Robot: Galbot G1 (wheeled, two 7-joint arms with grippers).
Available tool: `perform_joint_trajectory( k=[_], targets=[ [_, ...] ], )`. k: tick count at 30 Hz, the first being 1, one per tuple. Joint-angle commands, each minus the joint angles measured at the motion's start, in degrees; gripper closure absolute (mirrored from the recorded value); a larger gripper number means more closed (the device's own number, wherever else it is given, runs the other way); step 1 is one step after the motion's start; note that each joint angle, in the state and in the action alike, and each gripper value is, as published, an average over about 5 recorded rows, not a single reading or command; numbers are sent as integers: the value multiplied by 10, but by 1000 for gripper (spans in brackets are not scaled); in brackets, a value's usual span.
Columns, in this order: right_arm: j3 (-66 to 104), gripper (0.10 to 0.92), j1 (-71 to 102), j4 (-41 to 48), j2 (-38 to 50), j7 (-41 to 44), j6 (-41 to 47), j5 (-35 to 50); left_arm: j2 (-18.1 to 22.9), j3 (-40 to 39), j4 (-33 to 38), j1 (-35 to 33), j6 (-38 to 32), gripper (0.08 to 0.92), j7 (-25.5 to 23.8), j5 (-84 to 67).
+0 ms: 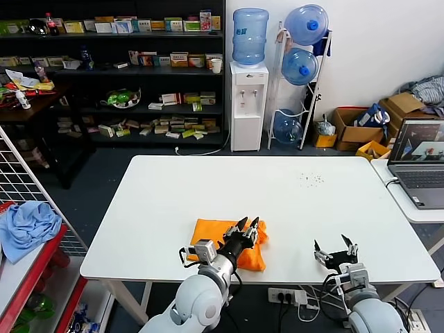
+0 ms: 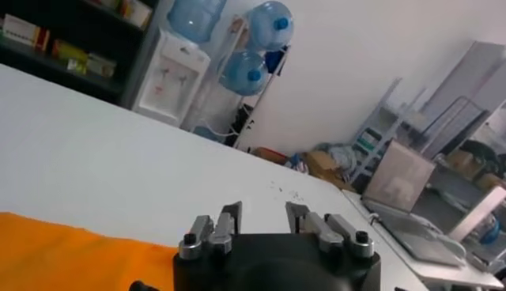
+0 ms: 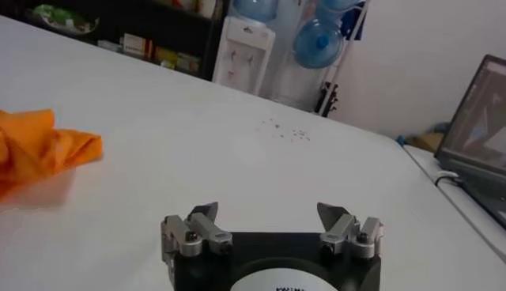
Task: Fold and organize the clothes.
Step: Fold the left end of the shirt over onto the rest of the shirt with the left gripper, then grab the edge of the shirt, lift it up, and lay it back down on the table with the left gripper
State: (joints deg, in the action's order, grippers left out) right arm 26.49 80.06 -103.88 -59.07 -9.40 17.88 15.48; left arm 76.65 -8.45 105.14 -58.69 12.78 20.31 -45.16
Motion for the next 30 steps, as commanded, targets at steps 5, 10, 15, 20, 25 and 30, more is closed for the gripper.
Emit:
perform_joint_trajectory(
  k=[5,10,15,20,25,30],
  targets=[
    [-12,203,-20,8,6,3,0,5,-76,41,1,-24,-51,372,-24,-5],
    [-17,203,-24,15,8,10,-2,3,-156,73,-12,-38,1,232,-47,6],
    [-20,203,-22,17,15,22,-6,1,-199,105,-33,-38,75,180,-81,-15],
    [-18,203,-20,14,20,27,-7,1,-210,126,-71,-29,113,177,-122,-39],
    [-15,203,-14,13,19,32,-8,1,-211,141,-109,-13,139,177,-156,-70],
    [-13,203,-10,15,17,34,-10,0,-203,145,-126,0,157,177,-175,-112]
  ],
)
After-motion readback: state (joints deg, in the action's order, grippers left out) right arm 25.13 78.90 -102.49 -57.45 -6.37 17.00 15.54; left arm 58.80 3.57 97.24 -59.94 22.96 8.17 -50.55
